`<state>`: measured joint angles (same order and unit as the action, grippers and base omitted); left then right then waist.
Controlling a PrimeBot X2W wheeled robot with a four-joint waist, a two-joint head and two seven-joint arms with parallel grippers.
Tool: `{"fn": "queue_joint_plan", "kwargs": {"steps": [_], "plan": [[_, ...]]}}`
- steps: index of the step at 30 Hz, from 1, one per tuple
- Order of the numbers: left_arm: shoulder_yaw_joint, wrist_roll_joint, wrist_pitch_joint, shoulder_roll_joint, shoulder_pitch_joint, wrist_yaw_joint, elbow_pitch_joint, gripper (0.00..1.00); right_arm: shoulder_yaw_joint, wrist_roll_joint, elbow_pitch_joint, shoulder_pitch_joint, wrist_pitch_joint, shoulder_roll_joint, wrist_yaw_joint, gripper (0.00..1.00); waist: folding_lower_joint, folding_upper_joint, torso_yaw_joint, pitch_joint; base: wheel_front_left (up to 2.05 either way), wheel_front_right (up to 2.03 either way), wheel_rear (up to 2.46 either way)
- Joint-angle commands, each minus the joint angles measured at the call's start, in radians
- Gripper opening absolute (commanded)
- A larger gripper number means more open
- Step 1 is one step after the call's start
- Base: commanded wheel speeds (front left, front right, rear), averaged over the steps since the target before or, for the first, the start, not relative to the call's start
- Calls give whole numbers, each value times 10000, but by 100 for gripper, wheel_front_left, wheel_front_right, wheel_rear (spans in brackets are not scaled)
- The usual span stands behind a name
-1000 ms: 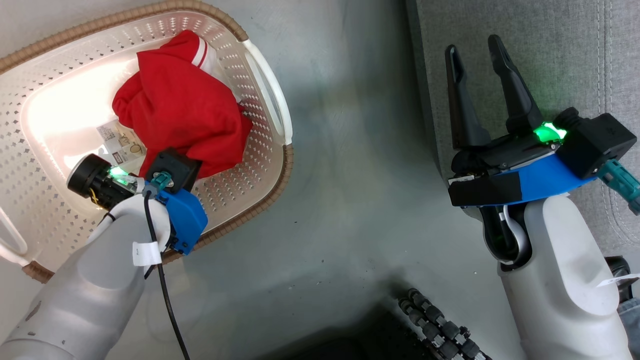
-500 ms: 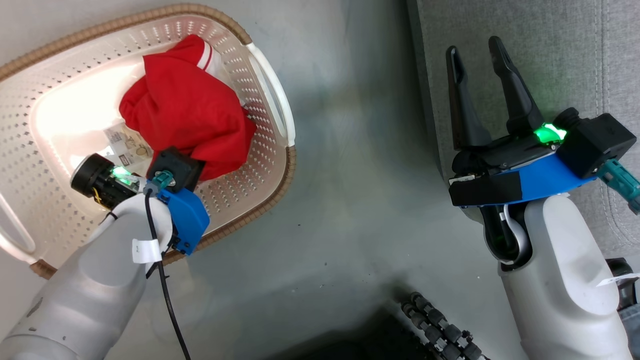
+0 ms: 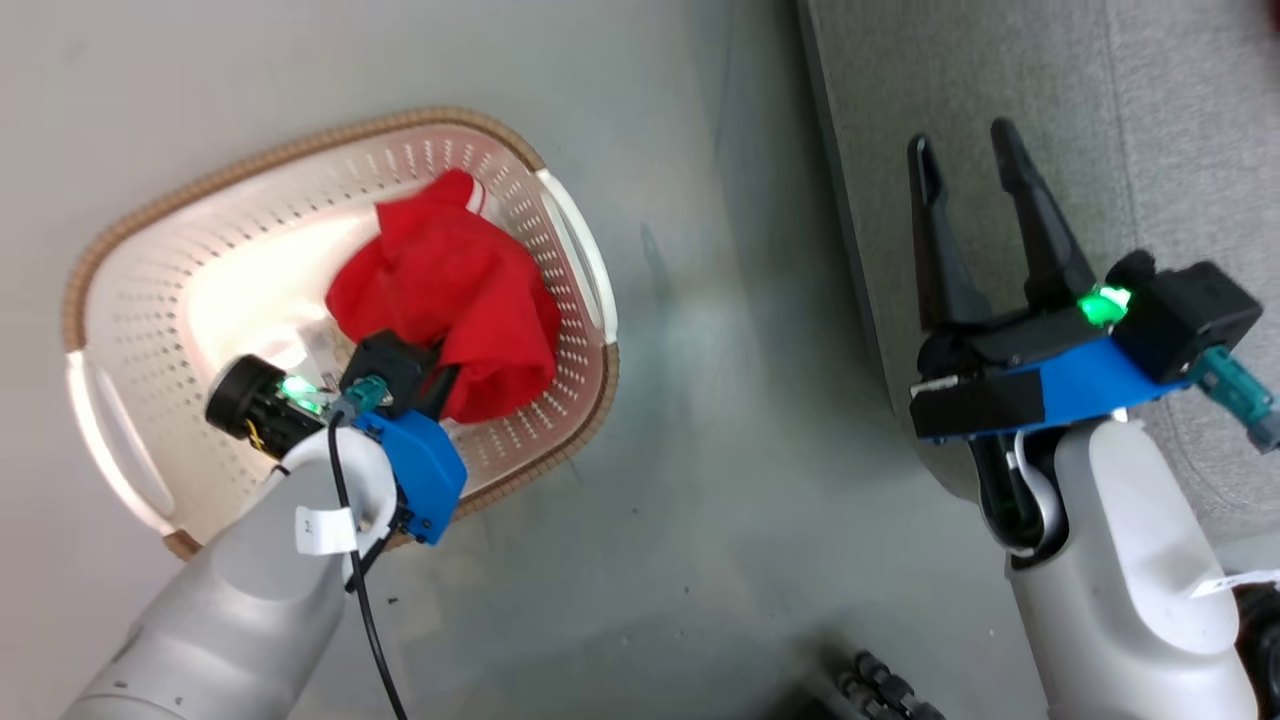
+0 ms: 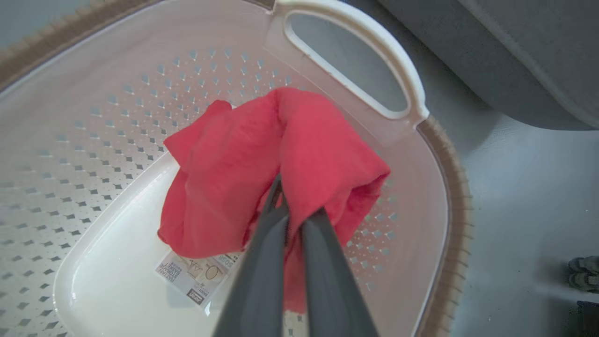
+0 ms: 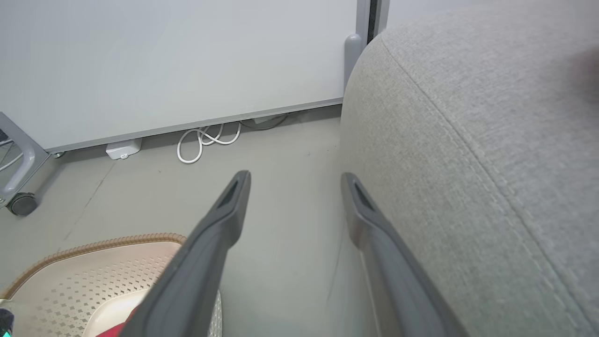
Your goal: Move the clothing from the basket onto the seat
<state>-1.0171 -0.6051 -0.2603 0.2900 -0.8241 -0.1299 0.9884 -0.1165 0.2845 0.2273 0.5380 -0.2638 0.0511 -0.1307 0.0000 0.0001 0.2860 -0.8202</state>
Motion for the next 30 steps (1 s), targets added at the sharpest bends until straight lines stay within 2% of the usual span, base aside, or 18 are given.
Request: {"fn": "queue_joint_plan", "kwargs": {"steps": [1,14,19,30], "plan": [[27,-89,-57,-58,120,-10,-67,0,49,-75,77,-198,-12,-13,-1,100,0,-1,-273,661,0,0,0],[1256,132,-59,-474,1609,-10,-1844,0,554,-1012,590,-1163,155,-10,-1,100,0,-1,-993,3556,0,0,0],[1840,324,-61,-716,2255,-10,-2559,0,897,-1066,386,-1754,467,-8,-1,100,0,-1,-1299,4584,0,0,0],[2217,484,-62,-1161,2902,-10,-3417,0,1192,-1386,-183,-2993,1283,129,-1,100,0,-1,-1956,6432,0,0,0]]}}
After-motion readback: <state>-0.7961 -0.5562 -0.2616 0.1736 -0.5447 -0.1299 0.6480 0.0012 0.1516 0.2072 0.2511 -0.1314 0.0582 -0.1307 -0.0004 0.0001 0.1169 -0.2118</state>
